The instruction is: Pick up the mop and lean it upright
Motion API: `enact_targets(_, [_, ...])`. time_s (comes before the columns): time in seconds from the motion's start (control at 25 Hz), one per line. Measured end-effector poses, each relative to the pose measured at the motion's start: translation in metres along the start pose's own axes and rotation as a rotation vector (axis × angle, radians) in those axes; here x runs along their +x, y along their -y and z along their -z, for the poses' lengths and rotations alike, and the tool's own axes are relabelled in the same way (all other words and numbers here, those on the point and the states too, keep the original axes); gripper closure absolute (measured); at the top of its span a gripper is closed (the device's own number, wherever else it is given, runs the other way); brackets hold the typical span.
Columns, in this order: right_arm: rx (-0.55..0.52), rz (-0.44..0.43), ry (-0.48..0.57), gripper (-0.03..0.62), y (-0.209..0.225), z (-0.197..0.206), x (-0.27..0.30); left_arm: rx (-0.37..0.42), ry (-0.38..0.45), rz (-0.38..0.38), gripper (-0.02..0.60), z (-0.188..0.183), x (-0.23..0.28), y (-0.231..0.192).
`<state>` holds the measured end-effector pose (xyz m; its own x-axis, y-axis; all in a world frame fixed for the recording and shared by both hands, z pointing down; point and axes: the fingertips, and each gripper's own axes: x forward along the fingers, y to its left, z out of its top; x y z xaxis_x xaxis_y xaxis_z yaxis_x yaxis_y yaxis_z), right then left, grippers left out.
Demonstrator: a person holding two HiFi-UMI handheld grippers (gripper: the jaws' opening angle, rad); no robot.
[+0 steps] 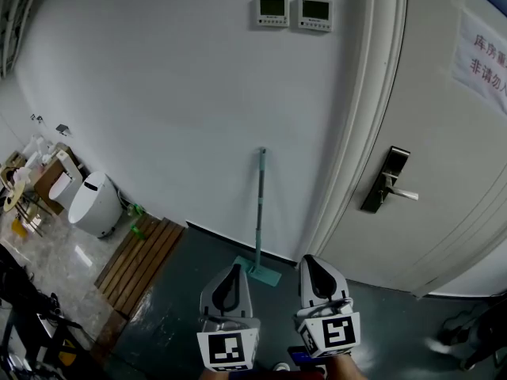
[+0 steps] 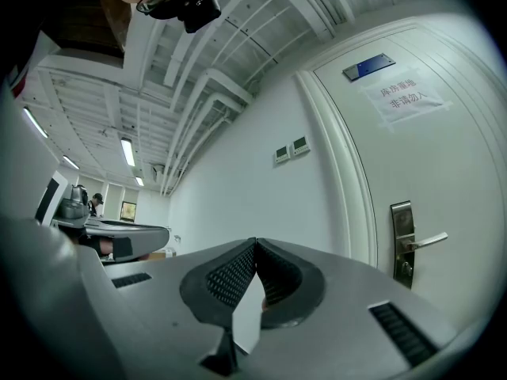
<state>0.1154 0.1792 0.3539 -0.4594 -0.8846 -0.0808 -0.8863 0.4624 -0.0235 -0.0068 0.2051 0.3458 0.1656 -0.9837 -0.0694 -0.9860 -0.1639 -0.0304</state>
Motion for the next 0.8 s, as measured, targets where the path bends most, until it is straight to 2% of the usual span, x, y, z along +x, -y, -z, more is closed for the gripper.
enact_targets(0.48, [-0.003,0.101,0.014,0.579,-0.035,0.001,0.090,-0.021,0.004,0.087,0.566,0.004,0.055,-0.088])
enact_targets(0.8, [-0.028,0.154,-0.001,0.579,-0.052,0.008,0.119,-0.037,0.001,0.140,0.568,0.010,0.076,-0.122])
